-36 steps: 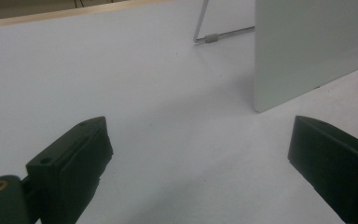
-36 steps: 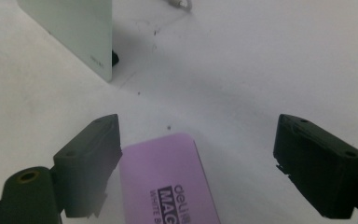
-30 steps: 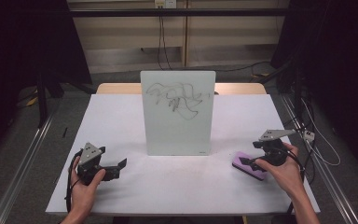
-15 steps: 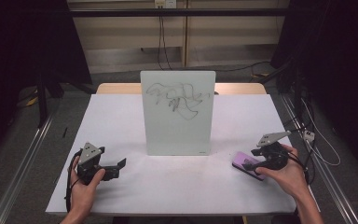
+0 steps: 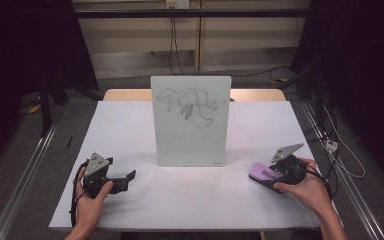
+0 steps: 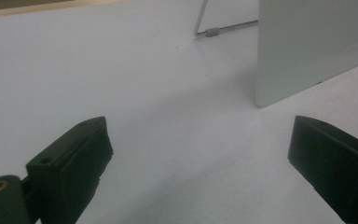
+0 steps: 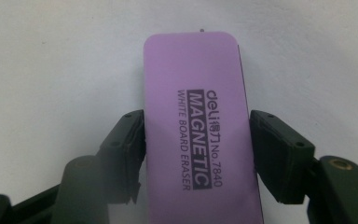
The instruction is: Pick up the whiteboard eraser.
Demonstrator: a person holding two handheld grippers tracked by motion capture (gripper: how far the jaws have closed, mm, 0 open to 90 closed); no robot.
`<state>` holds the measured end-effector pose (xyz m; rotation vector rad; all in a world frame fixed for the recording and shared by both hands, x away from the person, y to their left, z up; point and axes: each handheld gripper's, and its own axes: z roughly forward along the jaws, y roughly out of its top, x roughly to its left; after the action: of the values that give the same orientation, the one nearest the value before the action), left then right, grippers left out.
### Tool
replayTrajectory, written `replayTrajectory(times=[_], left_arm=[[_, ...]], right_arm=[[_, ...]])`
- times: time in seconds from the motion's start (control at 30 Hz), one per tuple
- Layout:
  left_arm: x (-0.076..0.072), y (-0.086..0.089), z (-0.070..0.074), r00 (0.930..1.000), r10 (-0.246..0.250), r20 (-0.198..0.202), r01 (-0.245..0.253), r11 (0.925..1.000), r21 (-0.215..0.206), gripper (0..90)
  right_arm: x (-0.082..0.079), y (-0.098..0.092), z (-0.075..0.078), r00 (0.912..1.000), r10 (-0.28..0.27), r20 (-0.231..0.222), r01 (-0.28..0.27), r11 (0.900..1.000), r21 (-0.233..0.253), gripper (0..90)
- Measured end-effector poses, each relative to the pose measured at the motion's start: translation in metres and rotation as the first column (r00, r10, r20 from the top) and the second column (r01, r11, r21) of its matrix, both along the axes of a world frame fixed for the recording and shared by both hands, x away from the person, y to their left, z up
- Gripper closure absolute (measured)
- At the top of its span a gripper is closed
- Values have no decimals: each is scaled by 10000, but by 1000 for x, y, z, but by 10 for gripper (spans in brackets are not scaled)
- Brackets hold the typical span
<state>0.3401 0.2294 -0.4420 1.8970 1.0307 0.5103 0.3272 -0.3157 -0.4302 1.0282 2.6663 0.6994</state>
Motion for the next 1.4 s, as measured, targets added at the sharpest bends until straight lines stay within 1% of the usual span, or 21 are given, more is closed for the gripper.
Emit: replayTrajectory(times=[0.13, 0.17, 0.2, 0.37, 0.47, 0.5, 0.7, 0.8, 0.9, 0.93, 0.97, 1.03, 1.1, 1.13, 1.17, 1.2, 1.23, 1.27, 1.3, 1.37, 1.4], left_arm=[[0, 0, 0, 10000, -16, -5, 16, 10000, -15, 55], [0, 0, 0, 10000, 8, 16, -7, 10000, -30, 55], [0, 1, 0, 10000, 25, 3, -25, 10000, -24, 54], [0, 1, 0, 10000, 19, 10, -19, 10000, -55, 55], [0, 1, 0, 10000, 12, -3, -12, 10000, -35, 55], [0, 1, 0, 10000, 23, -11, -23, 10000, -27, 55], [0, 1, 0, 10000, 22, 14, -22, 10000, -62, 55], [0, 1, 0, 10000, 9, -13, -9, 10000, -26, 55], [-1, 1, 0, 10000, 5, -15, -5, 10000, -38, 55], [-1, 1, 0, 10000, 4, -18, -4, 10000, -34, 55], [-1, 2, 0, 10000, 7, -30, -7, 10000, -27, 55], [-1, 2, 0, 10000, 10, -30, -10, 10000, -21, 55], [-2, 3, 0, 10000, 46, -30, -46, 10000, -59, 55], [-2, 3, -1, 10000, 57, -47, -57, 9999, -103, 55], [-1, 4, -1, 10000, 45, -71, -45, 10000, -80, 55], [-1, 4, -1, 9999, 73, -92, -74, 9999, -86, 55], [-1, 4, -2, 9999, 79, -118, -80, 9999, -105, 55], [-1, 4, -2, 9999, 78, -127, -80, 9999, -93, 55], [0, 5, -3, 9999, 53, -148, -55, 9999, -115, 55], [0, 5, -3, 9998, 79, -164, -81, 9998, -163, 55], [0, 5, -3, 9998, 81, -171, -84, 9998, -169, 55]], right_arm=[[-1, 1, 1, 9999, 36, 163, -34, 9999, -116, 404], [-1, 4, 1, 9998, 74, 173, -68, 9994, -325, 403], [0, 4, 1, 9998, 122, 154, -115, 9991, -399, 402], [0, 4, 0, 9999, 87, 87, -84, 9993, -355, 409], [0, 5, 1, 10000, -34, 32, 35, 9992, -408, 411], [0, 5, 1, 9999, -124, -73, 121, 9991, -415, 412], [0, 4, 1, 9998, -190, -33, 189, 9992, -364, 414], [0, 3, 2, 9996, -299, -27, 298, 9995, -55, 414], [-1, 1, 6, 9990, -424, 135, 421, 9989, 190, 414], [-1, 0, 8, 9982, -531, 270, 520, 9979, 390, 414], [-1, 0, 8, 9982, -531, 270, 520, 9979, 390, 414], [0, 0, 9, 9969, -677, 405, 648, 9956, 673, 414], [0, 1, 10, 9964, -695, 480, 658, 9950, 753, 415], [0, 1, 10, 9957, -741, 554, 692, 9940, 844, 415], [1, 1, 11, 9947, -808, 628, 738, 9915, 1068, 415], [1, 1, 12, 9937, -867, 704, 781, 9901, 1169, 415], [1, 1, 12, 9937, -867, 704, 781, 9901, 1169, 415], [2, 1, 14, 9920, -967, 810, 848, 9867, 1385, 415], [2, 1, 14, 9920, -967, 810, 848, 9867, 1385, 415], [2, 3, 17, 9884, -1072, 1073, 879, 9814, 1708, 415], [2, 3, 17, 9884, -1072, 1073, 879, 9814, 1708, 415]])
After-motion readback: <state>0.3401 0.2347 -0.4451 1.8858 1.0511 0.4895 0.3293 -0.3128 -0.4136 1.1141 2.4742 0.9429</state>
